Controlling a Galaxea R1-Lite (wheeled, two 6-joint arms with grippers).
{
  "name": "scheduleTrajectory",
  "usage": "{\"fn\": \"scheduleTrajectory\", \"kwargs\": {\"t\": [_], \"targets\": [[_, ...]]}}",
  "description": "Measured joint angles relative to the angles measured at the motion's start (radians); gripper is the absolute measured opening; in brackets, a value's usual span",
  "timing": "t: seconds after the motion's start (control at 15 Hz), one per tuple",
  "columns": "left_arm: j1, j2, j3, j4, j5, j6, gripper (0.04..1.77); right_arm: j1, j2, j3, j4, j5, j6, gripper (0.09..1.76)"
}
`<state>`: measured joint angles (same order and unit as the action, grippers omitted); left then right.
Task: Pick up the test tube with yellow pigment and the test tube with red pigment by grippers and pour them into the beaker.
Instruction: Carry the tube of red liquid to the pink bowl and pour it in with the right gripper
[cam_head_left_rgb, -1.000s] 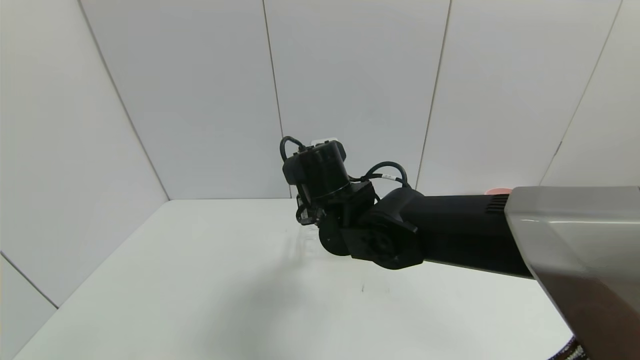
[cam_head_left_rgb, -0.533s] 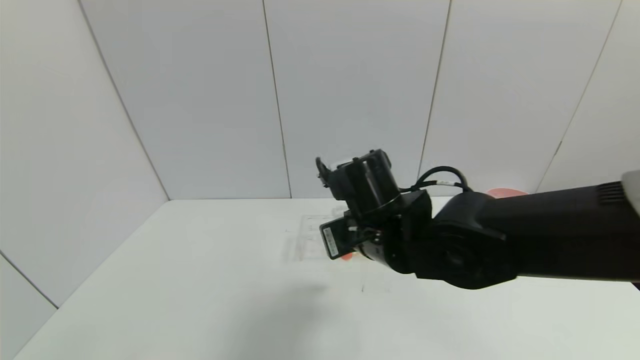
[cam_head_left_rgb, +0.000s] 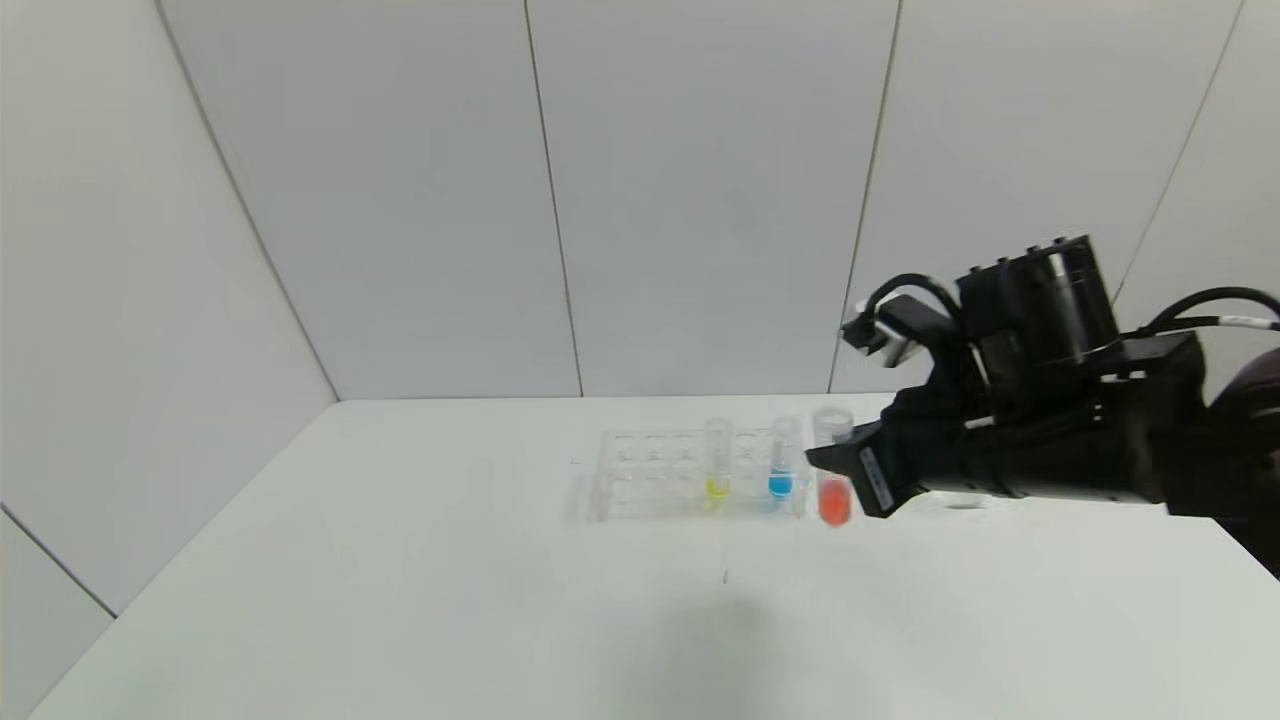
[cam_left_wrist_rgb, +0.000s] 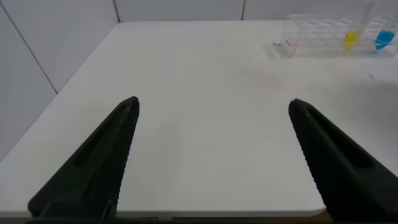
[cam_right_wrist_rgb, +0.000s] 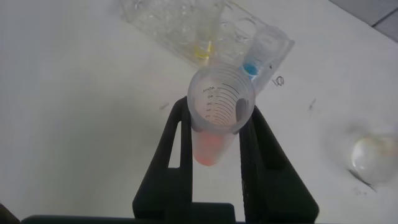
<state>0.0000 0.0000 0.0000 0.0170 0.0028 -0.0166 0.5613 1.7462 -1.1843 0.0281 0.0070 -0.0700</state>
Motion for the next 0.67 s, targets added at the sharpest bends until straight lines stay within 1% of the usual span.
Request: {"fn": "scheduleTrajectory", "kwargs": {"t": [0.2, 0.4, 0.67], "targets": [[0.0, 0.0, 0.0, 0.0, 0.0, 0.0, 1.72, -0.154, -0.079, 0.046, 0.006, 0.144, -0.098, 0.5], [0.0, 0.0, 0.0, 0.0, 0.0, 0.0, 1.72, -0.308, -0.113, 0.052, 0.009, 0.209, -0.207, 0.5], [0.0, 0.0, 0.0, 0.0, 0.0, 0.0, 1.72, -0.515, -0.105, 0.041, 0.019, 0.326, -0.432, 0.5]]}}
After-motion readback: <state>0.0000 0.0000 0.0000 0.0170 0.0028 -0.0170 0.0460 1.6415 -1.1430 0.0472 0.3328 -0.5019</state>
